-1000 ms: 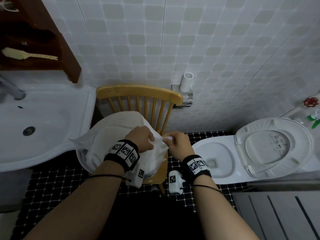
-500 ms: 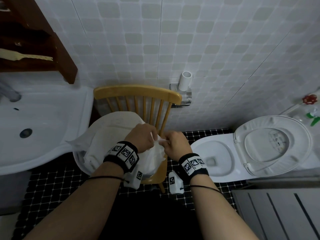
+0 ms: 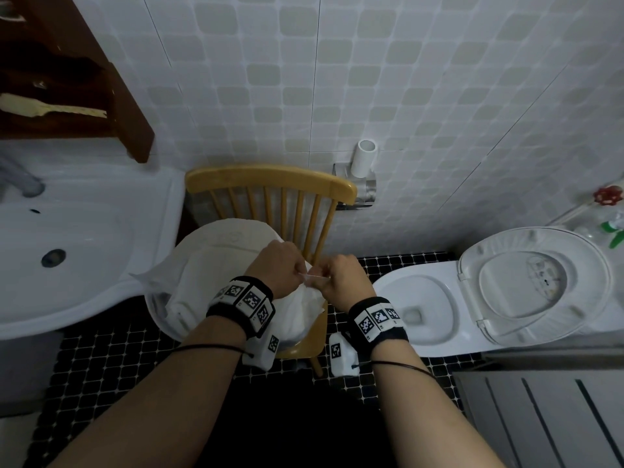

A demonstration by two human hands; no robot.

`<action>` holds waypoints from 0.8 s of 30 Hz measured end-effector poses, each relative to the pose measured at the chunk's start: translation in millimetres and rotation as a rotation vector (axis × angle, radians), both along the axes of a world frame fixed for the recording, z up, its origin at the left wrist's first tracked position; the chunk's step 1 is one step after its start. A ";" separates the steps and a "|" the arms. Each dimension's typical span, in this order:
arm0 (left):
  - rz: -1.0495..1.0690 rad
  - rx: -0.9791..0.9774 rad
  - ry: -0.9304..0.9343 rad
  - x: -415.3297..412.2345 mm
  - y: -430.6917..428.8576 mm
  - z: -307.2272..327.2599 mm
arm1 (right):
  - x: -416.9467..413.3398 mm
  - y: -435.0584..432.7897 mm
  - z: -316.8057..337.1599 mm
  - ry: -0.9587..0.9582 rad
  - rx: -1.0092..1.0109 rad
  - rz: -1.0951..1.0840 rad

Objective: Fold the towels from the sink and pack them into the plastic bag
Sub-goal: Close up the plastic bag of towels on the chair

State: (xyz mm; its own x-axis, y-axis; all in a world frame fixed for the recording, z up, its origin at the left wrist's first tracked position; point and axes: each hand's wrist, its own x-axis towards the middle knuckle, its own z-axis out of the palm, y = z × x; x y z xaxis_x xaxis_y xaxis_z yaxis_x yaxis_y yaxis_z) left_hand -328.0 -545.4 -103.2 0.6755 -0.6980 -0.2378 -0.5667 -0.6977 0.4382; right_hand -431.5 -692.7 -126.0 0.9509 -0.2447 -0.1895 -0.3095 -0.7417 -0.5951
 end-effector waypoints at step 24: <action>-0.020 0.048 -0.024 -4.7 5.8 -2.0 | 7.8 12.5 2.1 0.053 -0.185 0.075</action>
State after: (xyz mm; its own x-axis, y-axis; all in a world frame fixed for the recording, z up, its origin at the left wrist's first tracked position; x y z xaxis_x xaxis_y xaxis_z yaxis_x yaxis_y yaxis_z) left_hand -332.7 -539.6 -105.2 0.6672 -0.6997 -0.2554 -0.5905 -0.7059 0.3911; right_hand -423.8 -680.1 -123.9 0.9576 -0.2093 -0.1979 -0.2768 -0.8588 -0.4312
